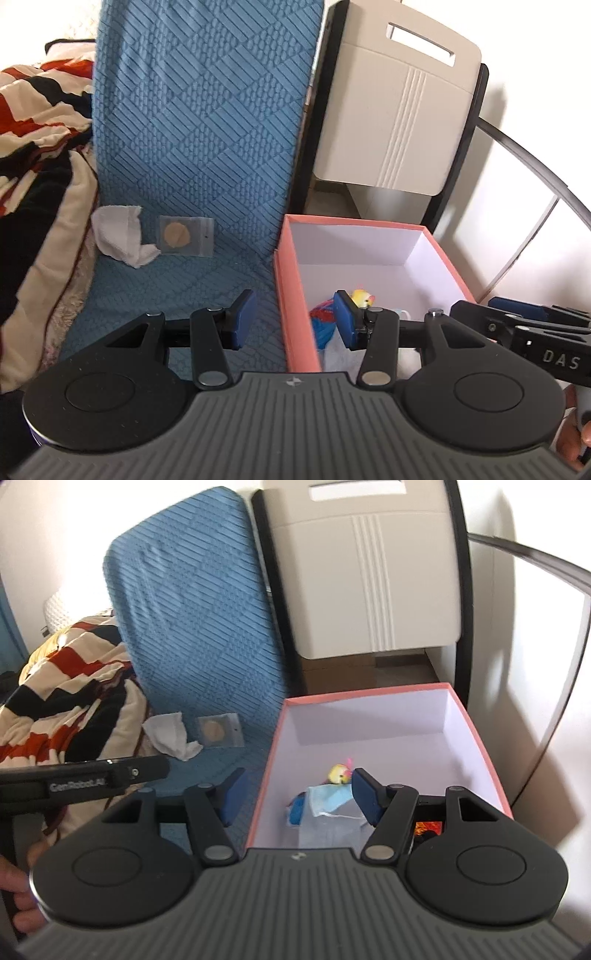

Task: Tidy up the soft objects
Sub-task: 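Withdraw both tools up and away from the pink box, then move the left tool toward the white tissue while the right tool approaches the clear packet, then close the left tool on the white tissue while the right tool pinches the clear packet edge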

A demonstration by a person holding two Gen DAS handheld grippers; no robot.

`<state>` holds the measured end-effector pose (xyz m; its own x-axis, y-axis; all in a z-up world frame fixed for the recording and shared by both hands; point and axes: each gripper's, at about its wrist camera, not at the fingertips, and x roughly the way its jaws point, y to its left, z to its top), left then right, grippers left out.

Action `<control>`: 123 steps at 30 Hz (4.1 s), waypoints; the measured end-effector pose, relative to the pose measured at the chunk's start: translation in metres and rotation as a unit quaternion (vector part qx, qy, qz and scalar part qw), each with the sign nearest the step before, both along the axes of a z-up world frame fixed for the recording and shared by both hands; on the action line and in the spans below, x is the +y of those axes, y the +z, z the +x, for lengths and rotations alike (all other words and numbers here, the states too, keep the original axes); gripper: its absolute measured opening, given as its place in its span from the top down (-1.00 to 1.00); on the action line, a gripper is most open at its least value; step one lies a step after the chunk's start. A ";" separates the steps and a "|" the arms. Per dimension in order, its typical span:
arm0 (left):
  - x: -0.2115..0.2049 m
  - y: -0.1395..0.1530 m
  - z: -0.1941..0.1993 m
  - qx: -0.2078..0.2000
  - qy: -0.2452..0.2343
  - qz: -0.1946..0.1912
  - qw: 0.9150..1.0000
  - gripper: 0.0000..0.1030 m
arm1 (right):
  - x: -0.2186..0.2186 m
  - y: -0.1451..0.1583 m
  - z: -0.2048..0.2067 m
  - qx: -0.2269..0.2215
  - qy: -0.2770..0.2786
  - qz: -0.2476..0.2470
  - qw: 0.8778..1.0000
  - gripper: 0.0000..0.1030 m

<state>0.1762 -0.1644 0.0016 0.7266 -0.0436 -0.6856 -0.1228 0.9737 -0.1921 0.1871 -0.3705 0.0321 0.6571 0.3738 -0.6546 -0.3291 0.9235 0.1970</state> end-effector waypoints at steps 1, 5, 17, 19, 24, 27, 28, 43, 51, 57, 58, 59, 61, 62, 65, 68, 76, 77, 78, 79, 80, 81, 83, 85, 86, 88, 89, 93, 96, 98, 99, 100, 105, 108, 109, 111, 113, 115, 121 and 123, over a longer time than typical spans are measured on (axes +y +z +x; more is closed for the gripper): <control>0.003 -0.001 -0.004 -0.003 0.001 0.003 1.000 -0.02 | 0.004 -0.001 -0.003 -0.003 0.002 -0.001 1.000 -0.25; 0.011 -0.006 -0.016 -0.013 0.005 0.009 1.000 -0.02 | 0.016 -0.005 -0.011 -0.005 0.009 0.003 1.000 -0.25; 0.054 -0.042 -0.030 -0.020 0.026 0.010 0.999 -0.02 | 0.060 -0.050 -0.025 -0.003 0.047 0.009 0.999 -0.25; 0.060 -0.047 -0.032 -0.018 0.031 0.004 0.999 -0.02 | 0.067 -0.057 -0.027 -0.003 0.053 0.009 0.999 -0.25; 0.070 -0.059 -0.038 -0.017 0.030 0.007 0.999 -0.02 | 0.081 -0.074 -0.031 0.002 0.060 0.013 0.998 -0.25; 0.077 -0.066 -0.041 -0.015 0.029 0.012 0.999 -0.02 | 0.089 -0.084 -0.033 0.011 0.064 0.015 0.998 -0.25; 0.079 -0.068 -0.043 -0.015 0.030 0.014 0.999 -0.02 | 0.092 -0.087 -0.035 0.012 0.064 0.013 0.998 -0.25; 0.116 -0.112 -0.039 -0.003 0.049 0.021 0.999 -0.02 | 0.132 -0.118 -0.041 0.026 0.070 -0.033 0.997 -0.25; 0.146 -0.134 -0.015 0.010 0.052 -0.019 0.998 -0.02 | 0.152 -0.123 -0.019 0.007 0.049 -0.029 0.998 -0.25; 0.161 -0.145 0.008 0.016 0.055 -0.026 0.998 -0.02 | 0.164 -0.132 0.000 -0.013 0.048 -0.037 0.998 -0.25; 0.164 -0.146 0.013 0.014 0.057 -0.027 0.998 -0.02 | 0.165 -0.133 0.005 -0.012 0.048 -0.035 0.998 -0.25; 0.166 -0.149 0.018 0.017 0.061 -0.030 0.998 -0.02 | 0.166 -0.133 0.009 -0.013 0.050 -0.032 0.998 -0.25; 0.172 -0.152 0.025 0.019 0.067 -0.039 0.997 -0.02 | 0.170 -0.135 0.018 -0.018 0.052 -0.030 0.998 -0.25; 0.174 -0.153 0.029 0.018 0.070 -0.040 0.997 -0.02 | 0.173 -0.136 0.023 -0.019 0.053 -0.030 0.998 -0.25; 0.178 -0.159 0.044 0.023 0.075 -0.031 0.996 -0.02 | 0.181 -0.140 0.040 -0.015 0.058 -0.018 0.998 -0.25; 0.183 -0.166 0.060 0.025 0.081 -0.022 0.996 -0.02 | 0.190 -0.145 0.059 -0.010 0.064 -0.012 0.998 -0.25; 0.206 -0.203 0.098 0.066 0.111 -0.012 0.992 -0.02 | 0.215 -0.158 0.107 0.011 0.076 0.004 0.997 -0.25; 0.209 -0.206 0.102 0.069 0.113 -0.015 0.991 -0.02 | 0.218 -0.160 0.113 0.013 0.077 0.002 0.997 -0.25; 0.211 -0.208 0.105 0.071 0.115 -0.015 0.991 -0.02 | 0.221 -0.162 0.118 0.016 0.077 0.001 0.997 -0.25; 0.213 -0.209 0.109 0.071 0.118 -0.013 0.990 -0.02 | 0.223 -0.164 0.124 0.017 0.078 0.000 0.997 -0.25; 0.214 -0.210 0.111 0.073 0.121 -0.011 0.990 -0.02 | 0.225 -0.166 0.129 0.018 0.079 0.000 0.997 -0.25; 0.217 -0.211 0.114 0.073 0.125 -0.013 0.989 -0.02 | 0.228 -0.169 0.136 0.021 0.079 -0.004 0.997 -0.25; 0.224 -0.213 0.120 0.068 0.134 -0.023 0.988 -0.02 | 0.232 -0.174 0.146 0.021 0.080 -0.016 0.996 -0.25; 0.231 -0.216 0.128 0.067 0.148 -0.030 0.986 -0.02 | 0.237 -0.180 0.158 0.022 0.081 -0.028 0.996 -0.25; 0.235 -0.217 0.132 0.069 0.152 -0.034 0.985 -0.02 | 0.238 -0.183 0.165 0.023 0.081 -0.032 0.996 -0.25; 0.241 -0.222 0.141 0.076 0.157 -0.043 0.984 -0.04 | 0.239 -0.189 0.176 0.024 0.078 -0.036 0.996 -0.25; 0.243 -0.224 0.145 0.078 0.158 -0.046 0.983 -0.07 | 0.239 -0.193 0.182 0.022 0.076 -0.037 0.996 -0.25; 0.249 -0.228 0.158 0.078 0.166 -0.050 0.982 -0.15 | 0.238 -0.207 0.203 0.039 0.069 -0.028 0.996 -0.30; 0.256 -0.230 0.165 0.072 0.180 -0.056 0.979 -0.15 | 0.242 -0.215 0.215 0.041 0.073 -0.022 0.996 -0.32; 0.261 -0.232 0.170 0.070 0.193 -0.057 0.977 -0.15 | 0.246 -0.220 0.222 0.052 0.077 -0.013 0.996 -0.32; 0.264 -0.234 0.172 0.071 0.198 -0.055 0.976 -0.15 | 0.248 -0.222 0.226 0.057 0.079 -0.008 0.995 -0.32; 0.266 -0.236 0.174 0.073 0.204 -0.055 0.975 -0.15 | 0.251 -0.224 0.229 0.061 0.080 -0.008 0.995 -0.32; 0.276 -0.246 0.187 0.079 0.221 -0.072 0.969 -0.15 | 0.261 -0.225 0.243 0.069 0.086 0.000 0.994 -0.33; 0.279 -0.248 0.191 0.075 0.221 -0.070 0.970 -0.15 | 0.265 -0.224 0.249 0.065 0.086 -0.007 0.994 -0.48; 0.280 -0.248 0.192 0.074 0.224 -0.074 0.969 -0.15 | 0.266 -0.223 0.250 0.062 0.083 -0.012 0.995 -0.63; 0.283 -0.251 0.196 0.077 0.225 -0.080 0.968 -0.15 | 0.266 -0.223 0.252 0.057 0.080 -0.007 0.995 -0.66; 0.286 -0.252 0.199 0.078 0.226 -0.077 0.968 -0.15 | 0.266 -0.225 0.257 0.065 0.081 -0.005 0.995 -0.66; 0.288 -0.253 0.201 0.078 0.226 -0.073 0.968 -0.15 | 0.265 -0.226 0.261 0.071 0.081 -0.001 0.994 -0.66; 0.295 -0.260 0.209 0.078 0.241 -0.047 0.966 -0.14 | 0.282 -0.236 0.270 0.084 0.105 0.001 0.991 -0.65; 0.300 -0.264 0.211 0.081 0.244 -0.056 0.965 -0.12 | 0.287 -0.240 0.271 0.091 0.108 0.001 0.990 -0.65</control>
<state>0.3868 0.1356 -0.2624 0.5627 0.1951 -0.8033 -0.5981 0.7669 -0.2326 0.4583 -0.0832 -0.2080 0.4331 0.4946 -0.7535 -0.4777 0.8349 0.2734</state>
